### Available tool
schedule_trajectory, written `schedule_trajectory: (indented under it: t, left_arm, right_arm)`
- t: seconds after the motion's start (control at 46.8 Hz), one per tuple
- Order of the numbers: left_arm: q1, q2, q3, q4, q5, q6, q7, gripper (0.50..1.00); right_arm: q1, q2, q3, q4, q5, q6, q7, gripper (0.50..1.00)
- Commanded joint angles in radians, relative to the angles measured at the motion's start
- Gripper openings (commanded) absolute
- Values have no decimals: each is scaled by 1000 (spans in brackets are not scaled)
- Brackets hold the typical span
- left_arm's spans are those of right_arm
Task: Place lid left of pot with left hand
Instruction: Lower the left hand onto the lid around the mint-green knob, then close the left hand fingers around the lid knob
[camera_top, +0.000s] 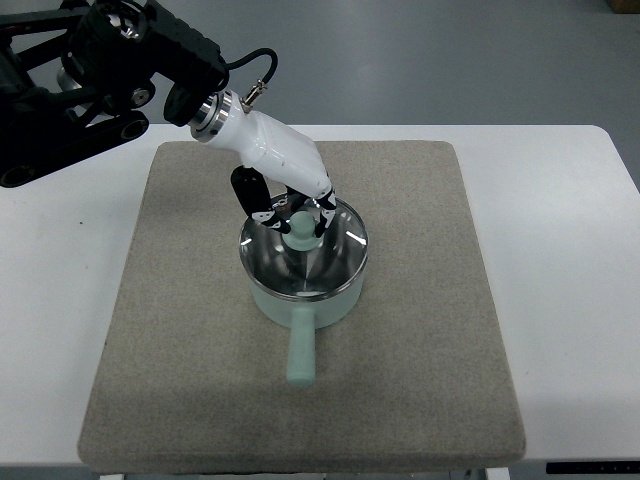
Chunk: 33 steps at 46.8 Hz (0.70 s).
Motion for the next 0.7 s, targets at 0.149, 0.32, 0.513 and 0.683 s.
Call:
schedule_trajectory:
  t: [0.149,0.32,0.513,0.683]
  left_arm:
    - [2,5,7,1,0,0,0,500]
    - [10,8,4,1,-10,0,0,735]
    - [7,6,8,3,-1,0,0,741]
    - [10,2,8,4,2,15,0,737]
  right_arm:
    - [-1,0,-1,1,0,0,1,924]
    - [0,0,0,1,0,0,1,921]
    - [-1,0,0,-1,0,0,1,924]
    - [0,0,0,1,0,0,1,924]
